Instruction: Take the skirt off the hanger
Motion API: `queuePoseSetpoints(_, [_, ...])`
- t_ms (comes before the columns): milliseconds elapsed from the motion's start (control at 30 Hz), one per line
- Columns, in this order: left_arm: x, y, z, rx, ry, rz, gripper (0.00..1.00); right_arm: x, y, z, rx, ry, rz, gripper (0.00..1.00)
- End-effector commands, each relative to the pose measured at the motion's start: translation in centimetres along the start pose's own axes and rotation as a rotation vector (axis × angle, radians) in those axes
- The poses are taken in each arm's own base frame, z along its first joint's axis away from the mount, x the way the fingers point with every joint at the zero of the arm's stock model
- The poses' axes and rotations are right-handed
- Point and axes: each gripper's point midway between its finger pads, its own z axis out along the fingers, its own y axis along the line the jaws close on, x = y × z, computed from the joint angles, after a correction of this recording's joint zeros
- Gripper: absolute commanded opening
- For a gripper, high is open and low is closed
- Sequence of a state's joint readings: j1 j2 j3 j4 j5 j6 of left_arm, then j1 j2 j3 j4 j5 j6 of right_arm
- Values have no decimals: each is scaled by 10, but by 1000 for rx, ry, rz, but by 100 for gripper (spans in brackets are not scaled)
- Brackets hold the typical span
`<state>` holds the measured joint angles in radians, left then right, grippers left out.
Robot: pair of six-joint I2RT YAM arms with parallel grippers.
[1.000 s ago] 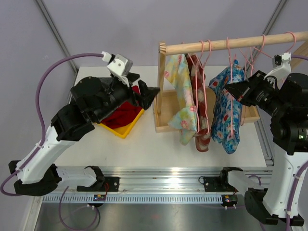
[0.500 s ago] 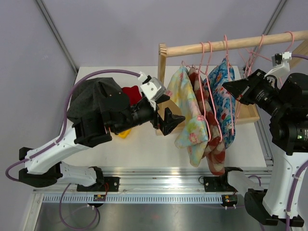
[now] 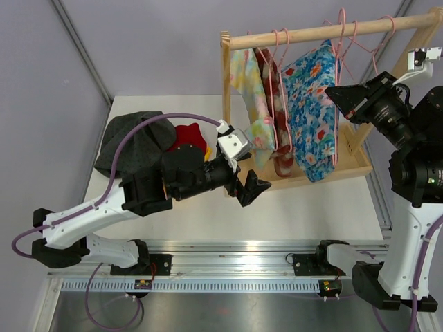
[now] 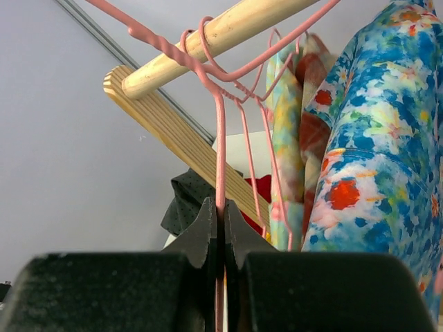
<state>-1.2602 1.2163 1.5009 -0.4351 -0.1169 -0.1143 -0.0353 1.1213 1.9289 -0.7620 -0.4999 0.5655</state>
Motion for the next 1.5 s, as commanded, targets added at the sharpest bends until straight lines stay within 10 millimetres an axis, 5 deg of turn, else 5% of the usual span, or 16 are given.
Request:
queuePoseSetpoints(0, [-38,-14,-14,56,-127,-23,99,-22,37,-22,-118,-113,-74,0])
queuePoseSetpoints(600, [-40,-150,51,395,-232,13,98,11,85,-118,-156,-112,-26,0])
queuePoseSetpoints(833, [-42,-159,66,355,-279,-3,60,13,103,-144,-178,-125,-21,0])
queuePoseSetpoints(867, [-39,-161,65,363,-278,-3,42,14,104,-145,-180,-123,-18,0])
queuePoseSetpoints(1000, [-37,-157,62,339,-290,-18,0,14,104,-147,-180,-129,-8,0])
queuePoseSetpoints(1200, [-30,-159,50,368,-303,-20,0,13,101,-141,-179,-133,4,0])
queuePoseSetpoints(1300, [2,-172,40,407,-205,6,0,0,100,-136,-151,-153,-23,0])
queuePoseSetpoints(1333, [42,-181,36,430,-116,30,0,-3,98,-133,-138,-153,-28,0])
queuePoseSetpoints(1400, [88,-185,24,442,-14,36,0,-13,94,-128,-103,-163,-46,0])
queuePoseSetpoints(1433, [140,-191,14,454,88,59,0,-15,92,-126,-95,-168,-46,0])
queuePoseSetpoints(1467, [168,-186,9,413,146,38,0,-19,92,-122,-98,-171,-49,0])
